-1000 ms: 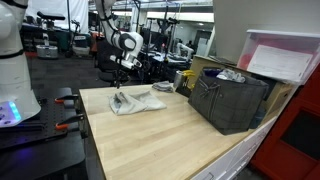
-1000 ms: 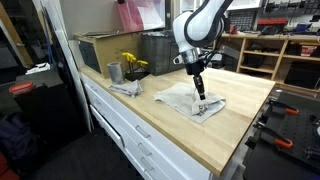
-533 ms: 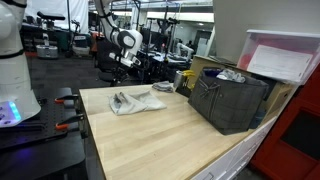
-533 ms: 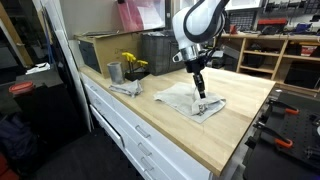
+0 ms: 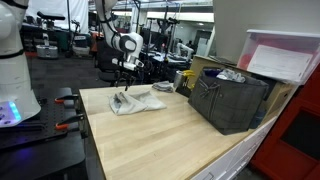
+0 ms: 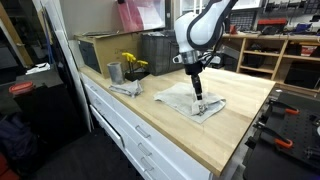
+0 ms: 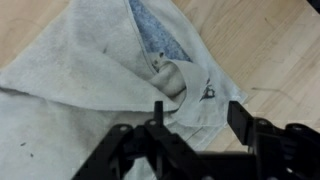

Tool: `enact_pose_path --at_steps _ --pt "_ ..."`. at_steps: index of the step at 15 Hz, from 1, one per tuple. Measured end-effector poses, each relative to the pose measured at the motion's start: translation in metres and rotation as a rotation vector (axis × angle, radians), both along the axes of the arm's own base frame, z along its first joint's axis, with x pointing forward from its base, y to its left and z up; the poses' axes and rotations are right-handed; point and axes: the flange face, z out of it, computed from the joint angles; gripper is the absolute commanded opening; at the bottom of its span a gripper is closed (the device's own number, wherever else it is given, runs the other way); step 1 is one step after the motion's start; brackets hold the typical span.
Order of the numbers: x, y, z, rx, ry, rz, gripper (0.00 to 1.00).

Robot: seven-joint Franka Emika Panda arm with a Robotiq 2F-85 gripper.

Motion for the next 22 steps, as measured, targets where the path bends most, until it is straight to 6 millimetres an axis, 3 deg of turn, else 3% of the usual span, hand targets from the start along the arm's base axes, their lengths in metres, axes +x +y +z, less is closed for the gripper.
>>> enact_pose_path --at_steps 2,9,17,22 --pt "-0.003 -0.001 -0.011 -0.003 0.020 -0.004 0.53" --pt "-0.020 0.015 -0.026 -0.046 0.093 -0.022 0.01" --pt "-0.027 0.026 -0.027 -0.064 0.130 -0.022 0.00" --pt "-0.025 0.042 -0.009 -0.035 0.035 0.015 0.00"
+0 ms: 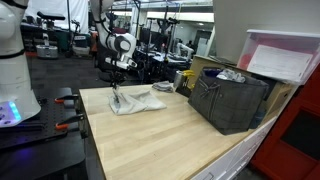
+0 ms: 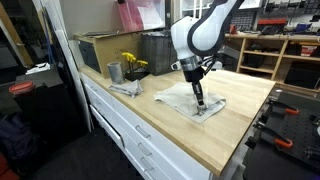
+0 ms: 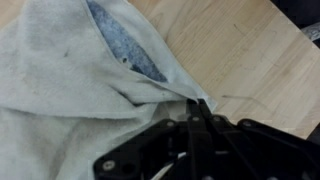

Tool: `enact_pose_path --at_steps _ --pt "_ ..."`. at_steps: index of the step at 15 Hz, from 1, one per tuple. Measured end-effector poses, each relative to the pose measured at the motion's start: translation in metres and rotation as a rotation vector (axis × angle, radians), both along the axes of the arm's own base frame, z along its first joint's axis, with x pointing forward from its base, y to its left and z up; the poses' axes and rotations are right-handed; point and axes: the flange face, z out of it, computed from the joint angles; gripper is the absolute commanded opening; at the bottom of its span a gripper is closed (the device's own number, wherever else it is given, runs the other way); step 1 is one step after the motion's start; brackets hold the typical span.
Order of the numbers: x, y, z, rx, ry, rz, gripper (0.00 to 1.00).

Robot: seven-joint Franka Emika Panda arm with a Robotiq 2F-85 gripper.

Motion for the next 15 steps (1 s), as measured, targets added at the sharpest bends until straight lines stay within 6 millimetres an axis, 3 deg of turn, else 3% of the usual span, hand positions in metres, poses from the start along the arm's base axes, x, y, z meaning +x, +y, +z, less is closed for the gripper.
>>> enact_pose_path --at_steps 5,10,11,15 --pt "-0.001 0.025 0.024 -0.002 -0.144 0.030 0.00" --pt "-0.004 0.047 0.035 -0.020 -0.199 0.042 0.00" --pt "-0.005 0.049 0.036 -0.020 -0.201 0.046 0.18" --pt "-0.002 0.047 0.041 -0.035 -0.236 0.062 0.48"
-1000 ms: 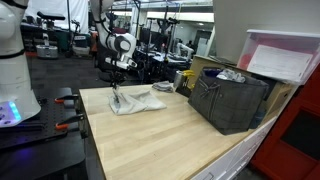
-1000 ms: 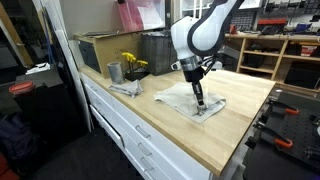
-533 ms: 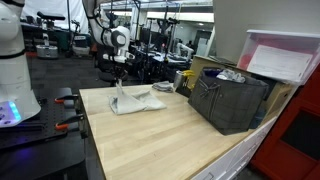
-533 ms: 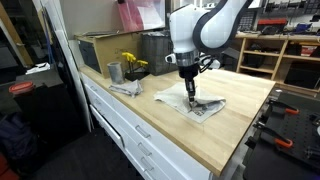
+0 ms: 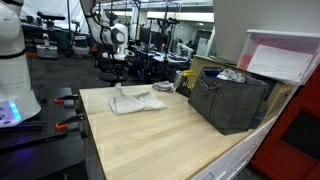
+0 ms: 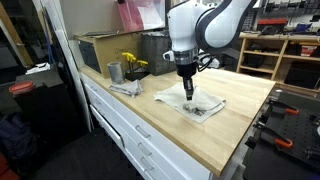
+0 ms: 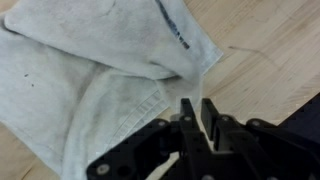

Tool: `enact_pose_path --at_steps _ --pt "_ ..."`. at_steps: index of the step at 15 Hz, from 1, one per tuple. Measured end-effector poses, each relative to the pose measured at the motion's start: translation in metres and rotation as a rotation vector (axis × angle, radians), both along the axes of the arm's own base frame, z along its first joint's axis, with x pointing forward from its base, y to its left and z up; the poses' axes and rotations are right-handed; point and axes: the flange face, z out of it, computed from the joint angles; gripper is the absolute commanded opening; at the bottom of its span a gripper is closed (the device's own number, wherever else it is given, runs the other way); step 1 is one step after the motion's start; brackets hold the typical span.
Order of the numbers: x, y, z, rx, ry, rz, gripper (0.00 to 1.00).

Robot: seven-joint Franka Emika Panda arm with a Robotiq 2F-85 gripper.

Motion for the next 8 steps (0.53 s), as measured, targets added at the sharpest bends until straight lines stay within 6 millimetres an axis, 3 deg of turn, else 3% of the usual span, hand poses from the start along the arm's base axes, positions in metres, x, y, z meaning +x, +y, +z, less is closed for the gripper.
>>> enact_pose_path --at_steps 6,8 --pt "0.010 -0.014 0.019 -0.041 -0.084 -0.009 0.94" --pt "0.015 -0.027 0.021 -0.067 -0.111 -0.042 1.00"
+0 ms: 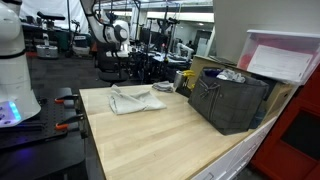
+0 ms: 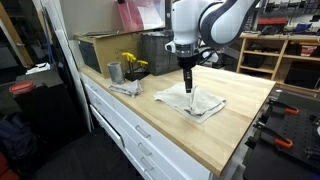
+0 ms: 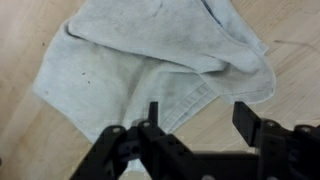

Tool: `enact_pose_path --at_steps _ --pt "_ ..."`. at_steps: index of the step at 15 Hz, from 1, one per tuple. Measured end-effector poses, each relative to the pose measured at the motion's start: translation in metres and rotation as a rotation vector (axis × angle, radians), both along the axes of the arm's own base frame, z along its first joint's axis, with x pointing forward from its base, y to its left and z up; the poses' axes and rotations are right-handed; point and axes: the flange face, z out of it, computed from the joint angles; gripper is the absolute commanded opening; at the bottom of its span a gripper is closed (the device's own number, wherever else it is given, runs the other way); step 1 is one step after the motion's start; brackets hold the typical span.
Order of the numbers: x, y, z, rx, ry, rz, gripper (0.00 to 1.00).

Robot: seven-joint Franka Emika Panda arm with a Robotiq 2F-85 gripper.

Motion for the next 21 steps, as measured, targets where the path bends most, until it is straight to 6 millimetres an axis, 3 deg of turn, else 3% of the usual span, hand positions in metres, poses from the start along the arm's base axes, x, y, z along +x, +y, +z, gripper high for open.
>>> enact_pose_path --at_steps 4,10,12,17,21 --pt "0.019 -0.042 -0.004 -0.028 -0.038 -0.113 1.00" --pt "0.057 -0.107 -0.037 -0.039 -0.073 -0.286 1.00" --pt "0.072 -0.111 -0.044 -0.028 -0.082 -0.332 1.00" --pt "0.117 -0.099 -0.045 0.021 -0.129 -0.384 1.00" --pt "0.153 -0.106 -0.056 0.057 -0.147 -0.462 1.00"
